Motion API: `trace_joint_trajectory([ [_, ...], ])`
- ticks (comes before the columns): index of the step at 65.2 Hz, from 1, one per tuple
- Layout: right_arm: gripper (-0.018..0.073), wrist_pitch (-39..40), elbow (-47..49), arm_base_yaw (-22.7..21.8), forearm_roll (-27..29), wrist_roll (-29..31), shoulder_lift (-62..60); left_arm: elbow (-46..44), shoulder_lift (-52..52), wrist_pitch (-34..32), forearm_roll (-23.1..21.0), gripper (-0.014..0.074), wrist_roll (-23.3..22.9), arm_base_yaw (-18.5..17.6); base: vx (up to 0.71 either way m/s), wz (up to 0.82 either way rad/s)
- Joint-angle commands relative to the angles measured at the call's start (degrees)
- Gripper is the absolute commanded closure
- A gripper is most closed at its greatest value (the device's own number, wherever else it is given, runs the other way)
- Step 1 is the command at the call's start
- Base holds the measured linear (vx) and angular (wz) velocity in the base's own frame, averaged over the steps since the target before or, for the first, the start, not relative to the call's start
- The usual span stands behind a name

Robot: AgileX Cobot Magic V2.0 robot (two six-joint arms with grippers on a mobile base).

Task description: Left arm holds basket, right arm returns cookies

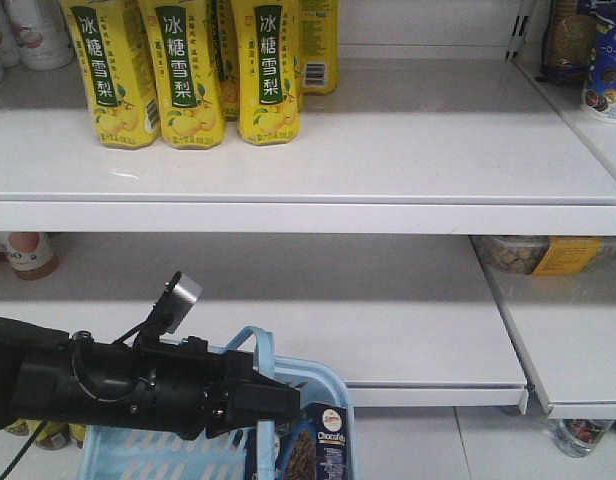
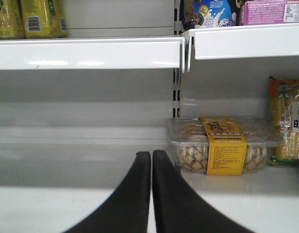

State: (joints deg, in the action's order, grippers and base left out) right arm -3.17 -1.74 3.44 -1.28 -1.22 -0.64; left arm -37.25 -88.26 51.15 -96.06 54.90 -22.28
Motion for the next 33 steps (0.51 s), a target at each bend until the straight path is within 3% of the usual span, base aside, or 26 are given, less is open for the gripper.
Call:
trace_joint_trajectory([
  [1, 0.0567, 4.27, 0.02, 0.03, -0.54, 0.05, -0.61, -1.41, 2.64, 3.08, -5.51, 0.0603, 1.14, -0.05, 0.0, -0.01],
  [33, 0.0567, 4.27, 0.02, 0.03, -0.54, 0.05, -0.61, -1.41, 2.64, 3.08, -5.51, 0.0603, 1.14, -0.05, 0.0, 0.0],
])
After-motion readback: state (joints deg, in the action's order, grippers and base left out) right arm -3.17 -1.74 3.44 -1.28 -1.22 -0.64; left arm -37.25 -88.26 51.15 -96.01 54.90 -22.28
